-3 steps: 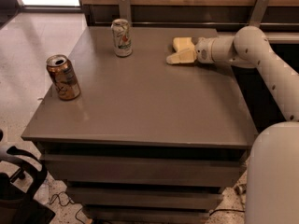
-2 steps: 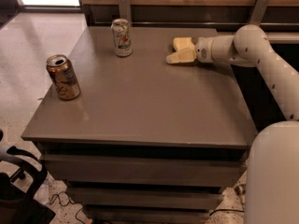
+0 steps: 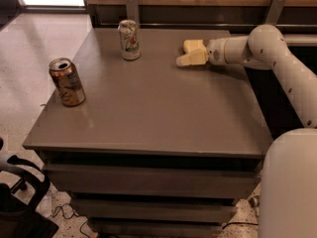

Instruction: Move sponge near orange can

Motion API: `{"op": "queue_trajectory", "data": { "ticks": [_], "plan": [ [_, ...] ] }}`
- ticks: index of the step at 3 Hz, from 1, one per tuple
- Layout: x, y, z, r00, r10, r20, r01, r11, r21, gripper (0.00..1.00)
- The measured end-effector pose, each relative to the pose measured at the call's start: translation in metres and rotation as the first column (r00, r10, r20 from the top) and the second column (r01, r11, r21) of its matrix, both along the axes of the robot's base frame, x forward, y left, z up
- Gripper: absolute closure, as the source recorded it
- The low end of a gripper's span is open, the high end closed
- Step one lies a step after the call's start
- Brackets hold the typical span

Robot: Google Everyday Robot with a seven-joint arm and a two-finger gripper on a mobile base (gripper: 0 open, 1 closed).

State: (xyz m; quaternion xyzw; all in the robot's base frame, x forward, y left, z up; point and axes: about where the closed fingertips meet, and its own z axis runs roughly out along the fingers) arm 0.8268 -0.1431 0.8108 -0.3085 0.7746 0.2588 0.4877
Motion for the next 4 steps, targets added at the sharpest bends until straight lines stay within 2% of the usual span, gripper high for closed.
{"op": "queue_trajectory", "data": {
  "ticks": [4],
  "plan": [
    [0.0001,0.0000,0.0000,1.0000,0.000,0.000,0.000,1.000,0.000,0.00]
  ]
}}
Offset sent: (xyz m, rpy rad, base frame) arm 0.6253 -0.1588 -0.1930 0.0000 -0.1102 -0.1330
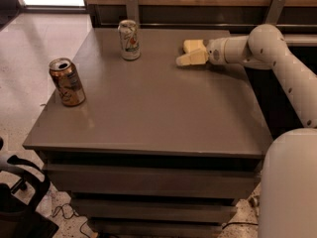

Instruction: Move sponge near orange can

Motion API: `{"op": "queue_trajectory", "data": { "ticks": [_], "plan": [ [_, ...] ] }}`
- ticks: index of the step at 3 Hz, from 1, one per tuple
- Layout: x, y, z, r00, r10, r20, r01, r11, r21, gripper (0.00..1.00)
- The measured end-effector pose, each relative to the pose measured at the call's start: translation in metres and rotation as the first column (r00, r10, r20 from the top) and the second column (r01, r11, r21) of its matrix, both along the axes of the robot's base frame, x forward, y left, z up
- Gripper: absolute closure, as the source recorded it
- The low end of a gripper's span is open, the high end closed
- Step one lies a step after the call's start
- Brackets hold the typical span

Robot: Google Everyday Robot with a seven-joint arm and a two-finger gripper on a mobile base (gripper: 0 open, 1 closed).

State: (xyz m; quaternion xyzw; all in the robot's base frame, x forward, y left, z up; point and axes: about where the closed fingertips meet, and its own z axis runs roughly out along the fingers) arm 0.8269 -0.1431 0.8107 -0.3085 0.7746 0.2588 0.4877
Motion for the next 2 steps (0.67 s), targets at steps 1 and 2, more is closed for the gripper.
{"op": "queue_trajectory", "data": {
  "ticks": [1,2],
  "plan": [
    [0.0000,0.0000,0.0000,1.0000,0.000,0.000,0.000,1.000,0.000,0.00],
    [0.0001,0.0000,0.0000,1.0000,0.000,0.000,0.000,1.000,0.000,0.00]
  ]
}}
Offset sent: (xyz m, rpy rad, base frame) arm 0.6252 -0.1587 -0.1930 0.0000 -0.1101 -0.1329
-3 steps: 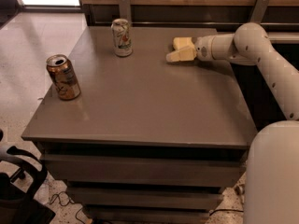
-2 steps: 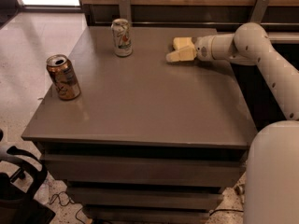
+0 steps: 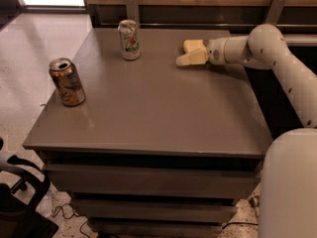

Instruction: Move sponge near orange can

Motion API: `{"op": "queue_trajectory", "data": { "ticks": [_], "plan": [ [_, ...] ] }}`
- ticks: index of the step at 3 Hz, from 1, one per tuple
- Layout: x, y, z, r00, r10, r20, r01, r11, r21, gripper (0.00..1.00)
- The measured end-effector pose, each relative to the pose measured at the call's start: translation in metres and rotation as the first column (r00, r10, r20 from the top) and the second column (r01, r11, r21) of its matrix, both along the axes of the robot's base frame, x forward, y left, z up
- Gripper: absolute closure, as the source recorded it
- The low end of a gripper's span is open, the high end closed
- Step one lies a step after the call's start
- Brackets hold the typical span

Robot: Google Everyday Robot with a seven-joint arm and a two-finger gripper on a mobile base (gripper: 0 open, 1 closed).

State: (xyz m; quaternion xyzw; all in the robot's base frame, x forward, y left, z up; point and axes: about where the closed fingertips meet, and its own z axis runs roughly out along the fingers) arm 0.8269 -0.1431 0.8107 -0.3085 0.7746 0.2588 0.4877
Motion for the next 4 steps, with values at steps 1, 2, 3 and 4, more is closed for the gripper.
{"op": "queue_trajectory", "data": {
  "ticks": [1,2,3,4],
  "plan": [
    [0.0000,0.0000,0.0000,1.0000,0.000,0.000,0.000,1.000,0.000,0.00],
    [0.0001,0.0000,0.0000,1.0000,0.000,0.000,0.000,1.000,0.000,0.00],
    [0.0001,0.0000,0.0000,1.0000,0.000,0.000,0.000,1.000,0.000,0.00],
    [0.0001,0.0000,0.0000,1.0000,0.000,0.000,0.000,1.000,0.000,0.00]
  ]
}}
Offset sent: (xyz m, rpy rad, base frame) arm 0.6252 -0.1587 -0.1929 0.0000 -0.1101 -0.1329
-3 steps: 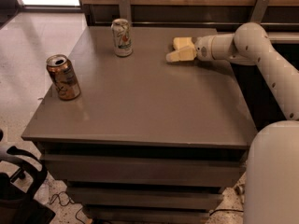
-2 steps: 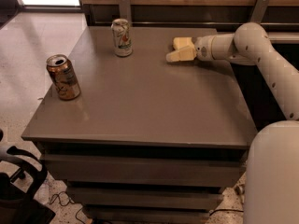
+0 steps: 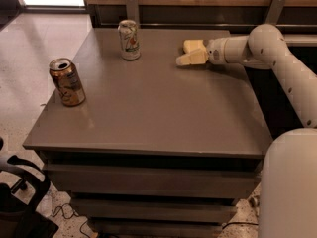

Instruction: Move sponge near orange can

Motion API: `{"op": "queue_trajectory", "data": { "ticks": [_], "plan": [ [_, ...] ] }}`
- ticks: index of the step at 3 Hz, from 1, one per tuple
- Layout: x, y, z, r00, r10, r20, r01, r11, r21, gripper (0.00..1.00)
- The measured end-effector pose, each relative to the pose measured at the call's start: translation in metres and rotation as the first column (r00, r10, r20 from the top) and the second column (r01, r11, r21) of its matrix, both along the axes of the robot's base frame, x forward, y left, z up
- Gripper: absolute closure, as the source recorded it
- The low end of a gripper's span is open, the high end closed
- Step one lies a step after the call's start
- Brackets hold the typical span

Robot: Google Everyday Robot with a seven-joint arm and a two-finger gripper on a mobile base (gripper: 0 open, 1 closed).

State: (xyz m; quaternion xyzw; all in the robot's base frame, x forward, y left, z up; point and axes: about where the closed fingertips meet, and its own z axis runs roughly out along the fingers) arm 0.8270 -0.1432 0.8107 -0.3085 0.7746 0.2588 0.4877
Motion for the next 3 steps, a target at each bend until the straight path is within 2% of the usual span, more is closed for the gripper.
{"op": "queue_trajectory", "data": {
  "ticks": [3],
  "plan": [
    [0.0001,0.0000,0.0000,1.0000,0.000,0.000,0.000,1.000,0.000,0.00]
  ]
}}
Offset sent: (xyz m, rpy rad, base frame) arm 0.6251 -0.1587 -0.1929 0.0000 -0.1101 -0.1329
